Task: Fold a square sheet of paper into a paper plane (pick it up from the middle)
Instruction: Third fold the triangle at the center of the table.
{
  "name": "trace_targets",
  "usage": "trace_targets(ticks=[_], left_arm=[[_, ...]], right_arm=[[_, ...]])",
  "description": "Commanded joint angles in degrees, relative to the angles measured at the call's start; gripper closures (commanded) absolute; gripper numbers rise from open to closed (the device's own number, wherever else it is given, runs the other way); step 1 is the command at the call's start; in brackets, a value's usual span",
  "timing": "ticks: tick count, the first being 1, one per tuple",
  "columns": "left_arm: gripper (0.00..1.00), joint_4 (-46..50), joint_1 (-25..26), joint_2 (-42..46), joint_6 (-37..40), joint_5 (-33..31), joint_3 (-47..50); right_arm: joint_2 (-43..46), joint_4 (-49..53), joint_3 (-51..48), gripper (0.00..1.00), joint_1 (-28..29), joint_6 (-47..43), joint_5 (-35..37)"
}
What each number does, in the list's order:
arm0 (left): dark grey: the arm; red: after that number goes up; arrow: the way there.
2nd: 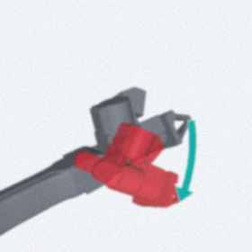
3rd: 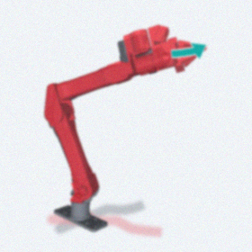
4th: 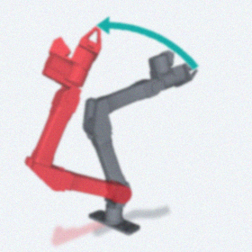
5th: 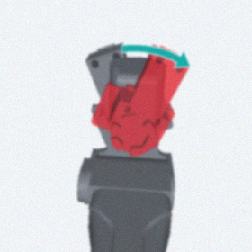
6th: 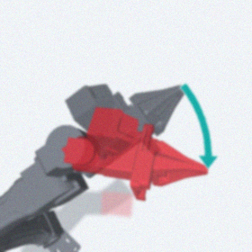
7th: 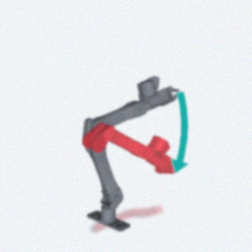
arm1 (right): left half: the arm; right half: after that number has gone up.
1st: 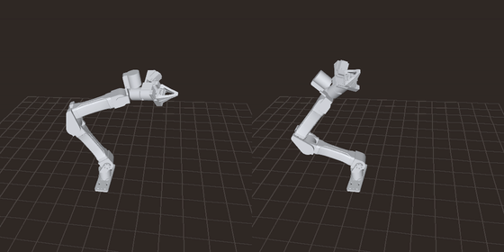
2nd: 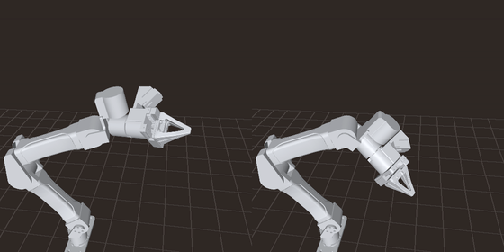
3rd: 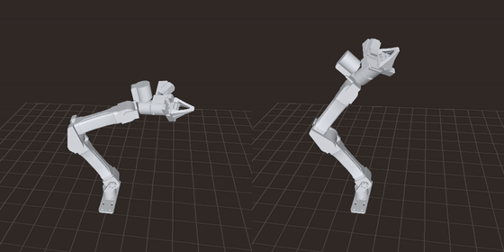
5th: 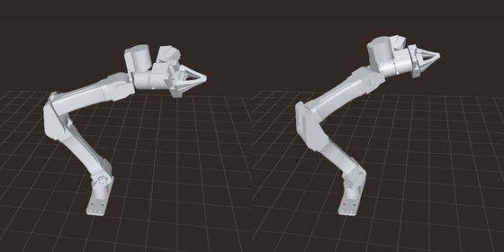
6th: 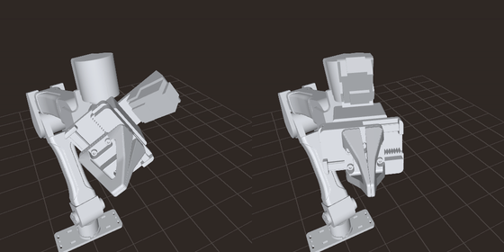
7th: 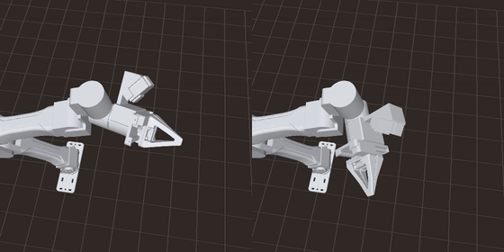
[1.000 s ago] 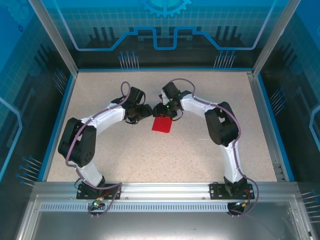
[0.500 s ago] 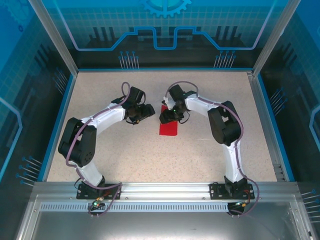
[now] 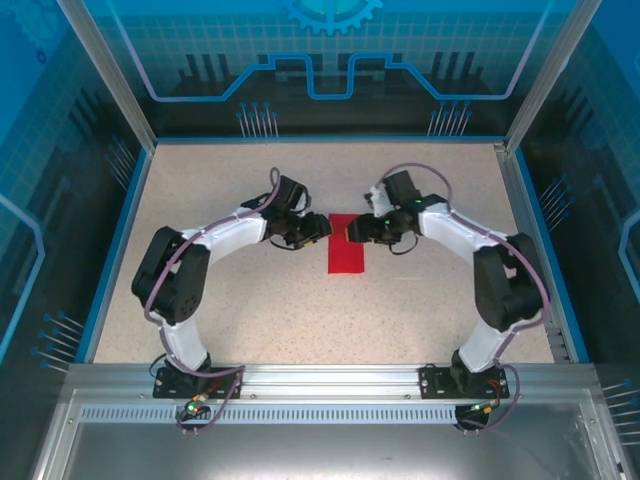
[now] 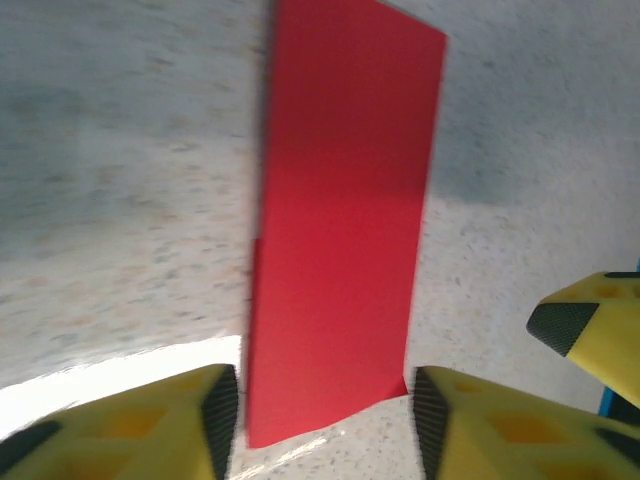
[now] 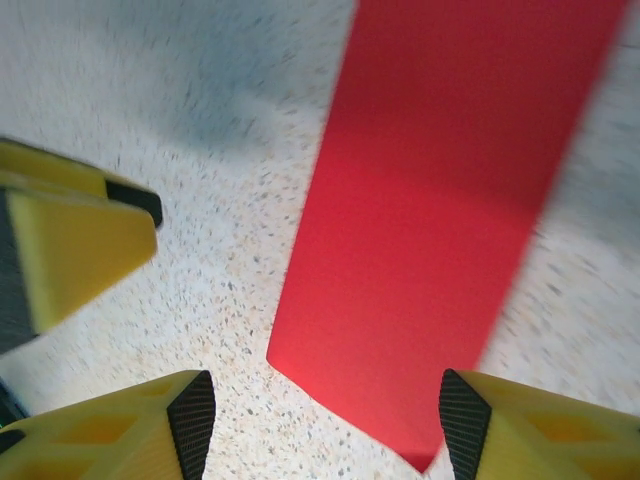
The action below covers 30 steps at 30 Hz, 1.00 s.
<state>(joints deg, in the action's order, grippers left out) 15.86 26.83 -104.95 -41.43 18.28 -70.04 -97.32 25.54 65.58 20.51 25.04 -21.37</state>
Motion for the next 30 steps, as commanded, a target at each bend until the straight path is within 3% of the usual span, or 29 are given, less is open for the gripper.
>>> trace_targets(ticks=[1, 10, 30], left_arm=[[0.57, -3.0, 1.3, -4.0, 0.9, 5.3, -4.3], [0.68, -1.0, 1.5, -11.4, 0.0, 4.7, -9.1], [0.70, 2.2, 0.1, -17.9, -5.2, 2.0, -10.5]], right_arm=[[1.6, -1.7, -4.5, 0.36, -1.0, 10.3, -0.9], [0.3, -7.4, -12.3, 0.42, -1.2, 20.6, -5.9], [-4.6, -8.6, -11.2, 0.44, 1.4, 23.1, -7.0]])
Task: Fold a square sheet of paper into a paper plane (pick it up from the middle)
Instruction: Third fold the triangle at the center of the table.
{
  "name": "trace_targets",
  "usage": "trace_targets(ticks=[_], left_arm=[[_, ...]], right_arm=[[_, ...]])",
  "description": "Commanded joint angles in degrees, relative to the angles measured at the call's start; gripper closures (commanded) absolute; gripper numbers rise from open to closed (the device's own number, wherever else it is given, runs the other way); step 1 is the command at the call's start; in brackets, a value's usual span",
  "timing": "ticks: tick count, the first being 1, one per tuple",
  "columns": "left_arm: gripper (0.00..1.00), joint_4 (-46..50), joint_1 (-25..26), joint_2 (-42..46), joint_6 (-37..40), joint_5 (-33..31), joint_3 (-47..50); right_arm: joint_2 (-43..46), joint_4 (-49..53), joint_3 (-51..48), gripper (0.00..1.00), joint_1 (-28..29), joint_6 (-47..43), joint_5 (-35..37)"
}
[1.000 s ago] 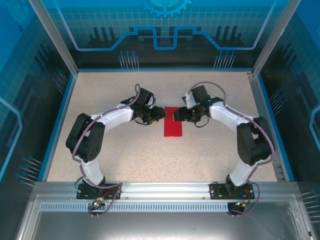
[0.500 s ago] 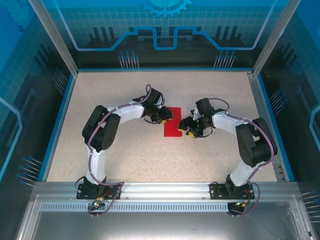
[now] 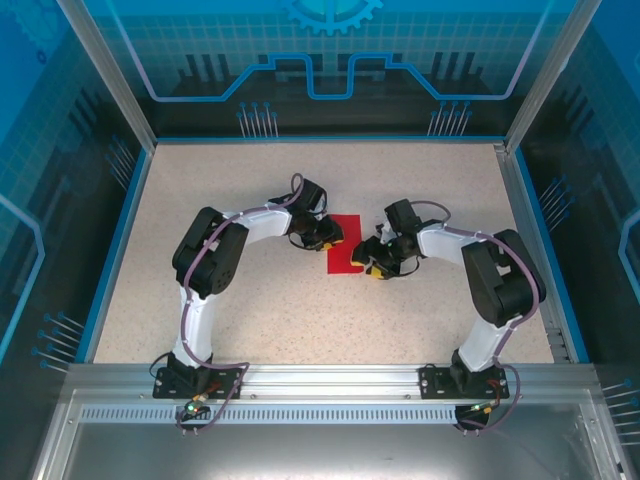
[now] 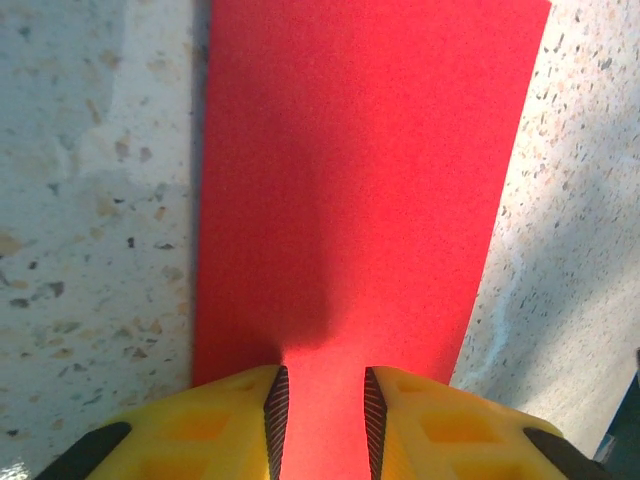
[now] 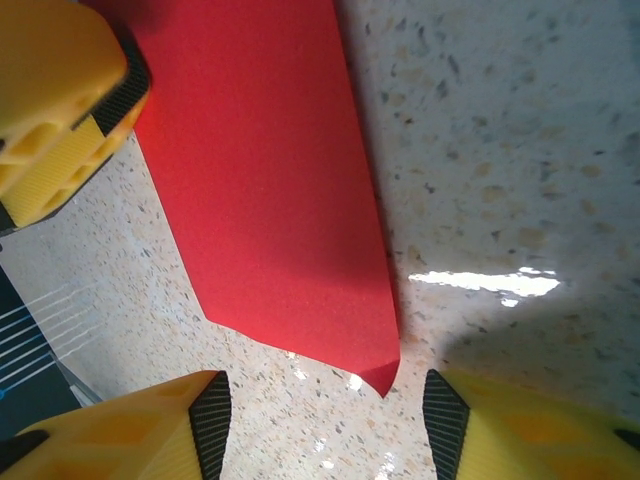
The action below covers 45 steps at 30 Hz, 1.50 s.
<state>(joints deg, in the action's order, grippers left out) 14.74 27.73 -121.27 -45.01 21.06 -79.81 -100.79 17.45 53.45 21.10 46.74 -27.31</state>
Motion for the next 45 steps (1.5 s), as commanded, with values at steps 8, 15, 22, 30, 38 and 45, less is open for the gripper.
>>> trace_targets(ticks=[8, 15, 22, 30, 38, 45], left_arm=[[0.70, 4.3, -1.0, -1.9, -2.0, -0.5, -0.8], [0.70, 4.6, -1.1, -2.1, -1.7, -0.3, -0.8], [0.70, 4.9, -1.0, -2.0, -1.3, -0.4, -1.0], [0.70, 5.2, -1.0, -2.0, -1.0, -0.5, -1.0], [0.70, 4.4, -1.0, -0.1, 0.2, 1.9, -1.9], [0.66, 1.2, -1.0, 4.0, 2.3, 5.9, -2.9]], right_arm=[[-2.2, -0.2, 2.0, 0.50, 1.0, 1.5, -0.4], [-2.4, -0.6, 2.7, 0.63, 1.1, 1.9, 0.3], [-0.8, -1.1, 2.0, 0.75, 1.0, 3.2, 1.2], [0.6, -0.2, 2.3, 0.82, 0.7, 4.0, 2.0], [1.6, 2.2, 3.0, 1.00, 0.5, 2.8, 2.8], [1.9, 9.9, 4.4, 1.00, 0.2, -3.4, 2.0]])
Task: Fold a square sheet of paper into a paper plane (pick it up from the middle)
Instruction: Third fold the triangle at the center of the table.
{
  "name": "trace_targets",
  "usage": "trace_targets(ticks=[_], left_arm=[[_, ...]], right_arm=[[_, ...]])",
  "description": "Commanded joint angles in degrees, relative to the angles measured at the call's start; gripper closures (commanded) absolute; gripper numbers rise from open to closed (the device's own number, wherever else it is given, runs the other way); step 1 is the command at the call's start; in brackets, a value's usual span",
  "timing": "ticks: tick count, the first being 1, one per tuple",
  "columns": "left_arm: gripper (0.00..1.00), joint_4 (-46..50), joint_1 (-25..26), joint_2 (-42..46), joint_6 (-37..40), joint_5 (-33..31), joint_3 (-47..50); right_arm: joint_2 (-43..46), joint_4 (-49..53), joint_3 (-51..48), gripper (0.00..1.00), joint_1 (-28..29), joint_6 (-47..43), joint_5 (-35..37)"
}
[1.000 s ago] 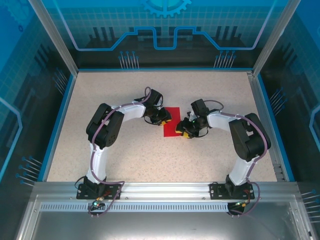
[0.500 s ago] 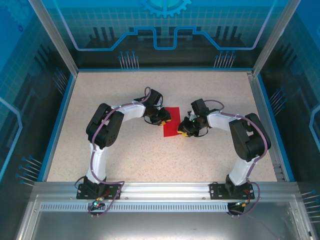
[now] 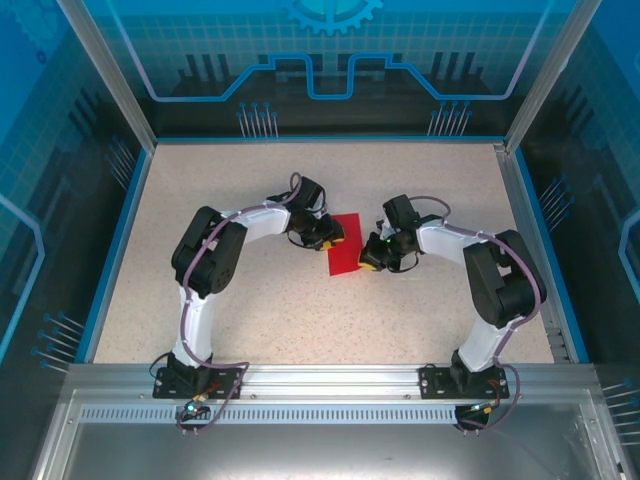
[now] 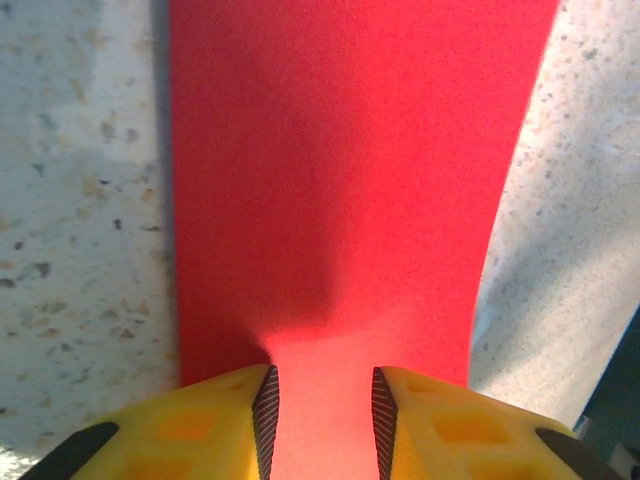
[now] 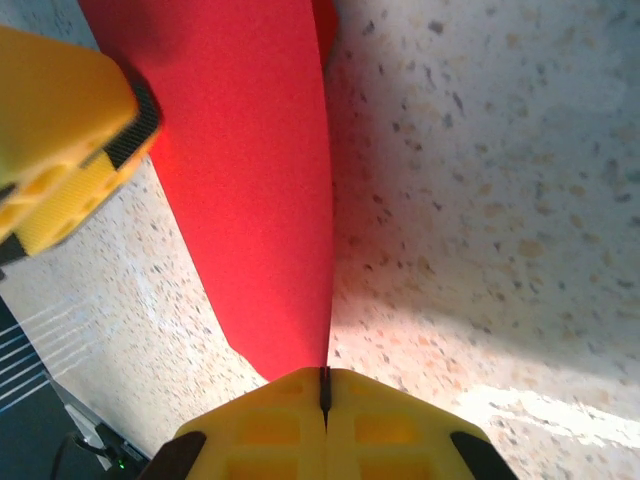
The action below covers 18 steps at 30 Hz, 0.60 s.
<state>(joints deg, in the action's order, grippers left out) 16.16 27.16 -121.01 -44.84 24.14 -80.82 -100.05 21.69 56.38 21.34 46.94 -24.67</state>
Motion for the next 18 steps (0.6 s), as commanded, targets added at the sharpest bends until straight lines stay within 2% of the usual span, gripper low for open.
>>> trace_targets(ticks=[1, 9, 18], left_arm=[[0.66, -0.1, -0.4, 3.8, 2.5, 2.6, -2.0], [0.68, 2.6, -0.5, 1.4, 4.4, -1.0, -2.4], [0.71, 6.3, -0.5, -1.7, 5.5, -5.1, -3.3]], right_arm=[[1.1, 6.5, 1.4, 1.00, 0.0, -4.3, -1.0], [1.4, 8.7, 1.6, 1.00, 0.0, -5.9, -1.4], [0.5, 5.3, 3.1, 1.00, 0.2, -5.0, -2.6]])
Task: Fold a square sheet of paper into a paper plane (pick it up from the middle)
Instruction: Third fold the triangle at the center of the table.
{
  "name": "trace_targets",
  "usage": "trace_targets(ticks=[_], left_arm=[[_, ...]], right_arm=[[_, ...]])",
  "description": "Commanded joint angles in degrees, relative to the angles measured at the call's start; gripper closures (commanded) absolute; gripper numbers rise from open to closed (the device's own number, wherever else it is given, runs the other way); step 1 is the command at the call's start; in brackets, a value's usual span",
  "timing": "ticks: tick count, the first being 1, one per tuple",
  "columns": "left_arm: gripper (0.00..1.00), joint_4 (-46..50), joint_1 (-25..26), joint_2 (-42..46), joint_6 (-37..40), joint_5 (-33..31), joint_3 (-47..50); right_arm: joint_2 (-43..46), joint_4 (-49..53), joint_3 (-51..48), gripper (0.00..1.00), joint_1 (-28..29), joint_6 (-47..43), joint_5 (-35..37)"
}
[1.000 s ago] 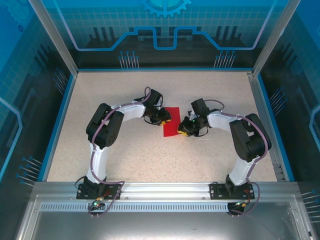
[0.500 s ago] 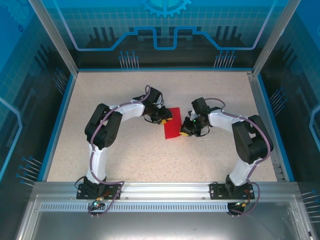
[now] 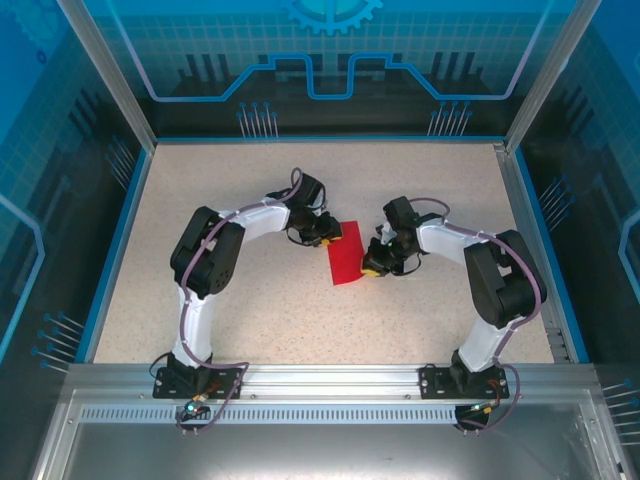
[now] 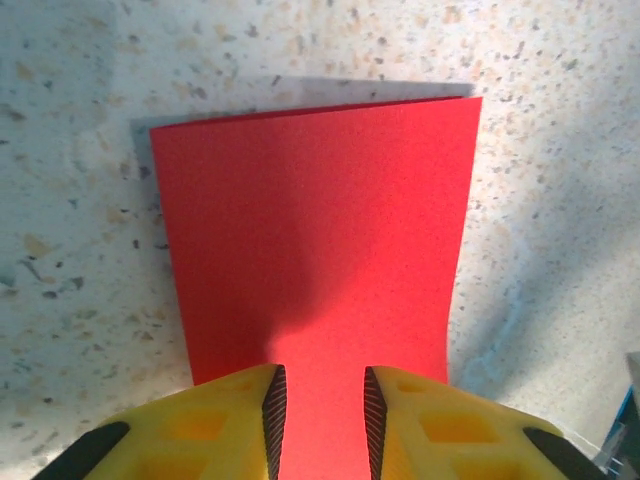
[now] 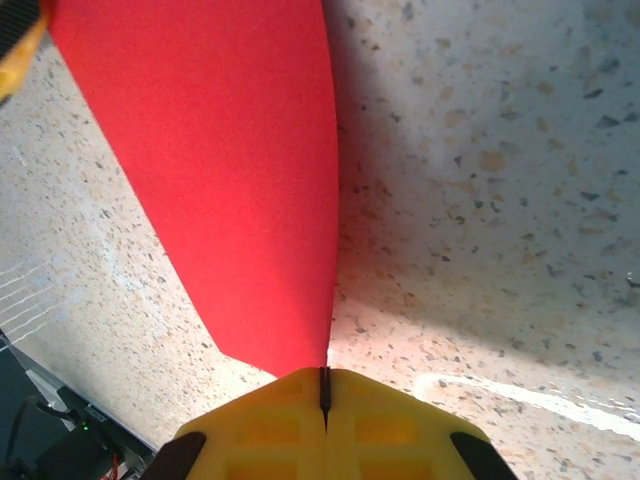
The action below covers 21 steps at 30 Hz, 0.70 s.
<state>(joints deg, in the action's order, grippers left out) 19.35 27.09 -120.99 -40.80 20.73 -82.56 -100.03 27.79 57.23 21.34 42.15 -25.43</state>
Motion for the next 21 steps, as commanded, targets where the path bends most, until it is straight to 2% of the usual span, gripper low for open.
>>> trace_targets(ticks=[1, 21], left_arm=[[0.71, 3.4, -0.4, -2.1, 1.6, -1.9, -1.5], [0.71, 4.2, -0.4, -2.5, 2.2, -1.5, -1.9]], right_arm=[[0.4, -1.3, 2.7, 1.00, 0.4, -0.1, -1.9], [-9.8, -6.2, 12.9, 1.00, 4.1, 0.3, -2.5]])
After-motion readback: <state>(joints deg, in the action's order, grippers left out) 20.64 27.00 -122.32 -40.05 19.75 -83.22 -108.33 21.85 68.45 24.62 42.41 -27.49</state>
